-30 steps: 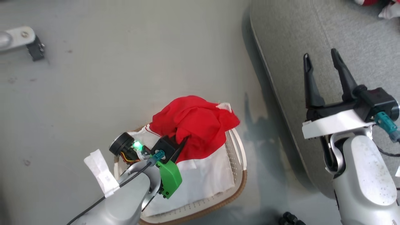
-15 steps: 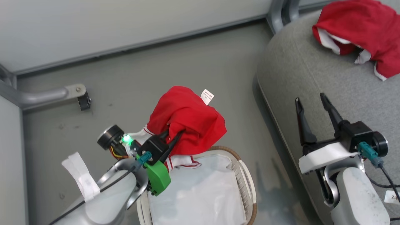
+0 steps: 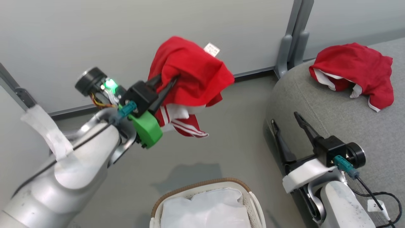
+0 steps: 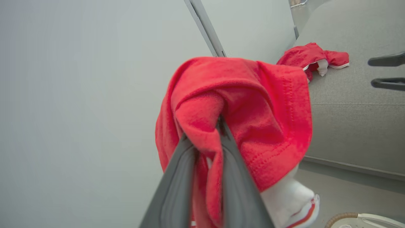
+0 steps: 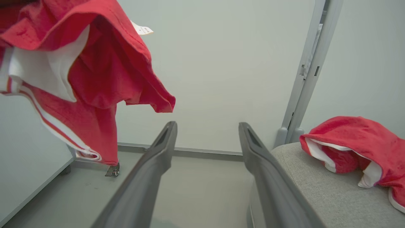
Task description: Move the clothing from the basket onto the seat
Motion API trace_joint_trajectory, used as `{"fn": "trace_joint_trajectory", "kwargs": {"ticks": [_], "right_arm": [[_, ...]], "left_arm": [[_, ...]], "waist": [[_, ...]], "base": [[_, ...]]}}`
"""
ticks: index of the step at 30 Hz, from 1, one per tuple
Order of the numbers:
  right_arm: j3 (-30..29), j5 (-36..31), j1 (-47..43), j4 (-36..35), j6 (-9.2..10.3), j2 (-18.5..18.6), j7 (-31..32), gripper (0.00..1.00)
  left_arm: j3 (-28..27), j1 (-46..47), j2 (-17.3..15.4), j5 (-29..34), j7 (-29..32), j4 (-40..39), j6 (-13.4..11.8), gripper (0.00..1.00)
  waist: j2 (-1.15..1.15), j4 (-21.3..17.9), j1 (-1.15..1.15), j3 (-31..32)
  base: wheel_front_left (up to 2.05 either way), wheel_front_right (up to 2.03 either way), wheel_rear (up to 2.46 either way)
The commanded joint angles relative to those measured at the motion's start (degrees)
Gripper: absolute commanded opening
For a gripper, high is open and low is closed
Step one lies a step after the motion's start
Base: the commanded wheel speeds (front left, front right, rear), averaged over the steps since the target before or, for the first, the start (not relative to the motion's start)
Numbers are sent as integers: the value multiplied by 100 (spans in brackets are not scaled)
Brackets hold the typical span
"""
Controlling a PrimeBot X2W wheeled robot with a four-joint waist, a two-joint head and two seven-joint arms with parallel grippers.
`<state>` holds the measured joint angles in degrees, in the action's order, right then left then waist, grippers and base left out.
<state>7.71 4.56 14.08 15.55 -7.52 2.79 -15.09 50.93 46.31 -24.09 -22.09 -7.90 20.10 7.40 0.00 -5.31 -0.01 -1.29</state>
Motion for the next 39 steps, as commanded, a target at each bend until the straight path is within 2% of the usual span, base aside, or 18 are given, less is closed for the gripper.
{"fn": "trace_joint_trajectory", "kwargs": {"ticks": [1, 8, 17, 21, 29, 39], "right_arm": [[61, 37, 79, 21, 6, 20, -11, 100], [566, 135, 277, 90, 6, 20, -11, 100], [1441, 346, 522, 249, 6, 21, -11, 100], [1689, 226, 661, 439, 6, 21, -11, 100], [1802, 82, 996, 880, 6, 21, -11, 100], [1515, -52, 1322, 1107, 6, 20, -11, 100]], "left_arm": [[-21, 190, -53, -78, 55, -94, 12, 0], [-146, 716, -56, -272, 249, -340, 13, 0], [-114, 991, 215, -379, 285, -231, 13, 0], [-16, 1061, 363, -419, 294, -209, 13, 0], [219, 1211, 666, -458, 284, -217, 12, 0], [512, 1142, 880, -646, 264, -301, 1, 0]], "waist": [[0, 67, 1, 109], [0, 140, 1, 155], [0, 262, 1, 184], [0, 325, 1, 192], [0, 516, 1, 216], [0, 729, 1, 255]], "base": [[0, 0, 0], [0, 0, 0], [0, 0, 0], [0, 0, 0], [0, 0, 0], [0, 0, 0]]}}
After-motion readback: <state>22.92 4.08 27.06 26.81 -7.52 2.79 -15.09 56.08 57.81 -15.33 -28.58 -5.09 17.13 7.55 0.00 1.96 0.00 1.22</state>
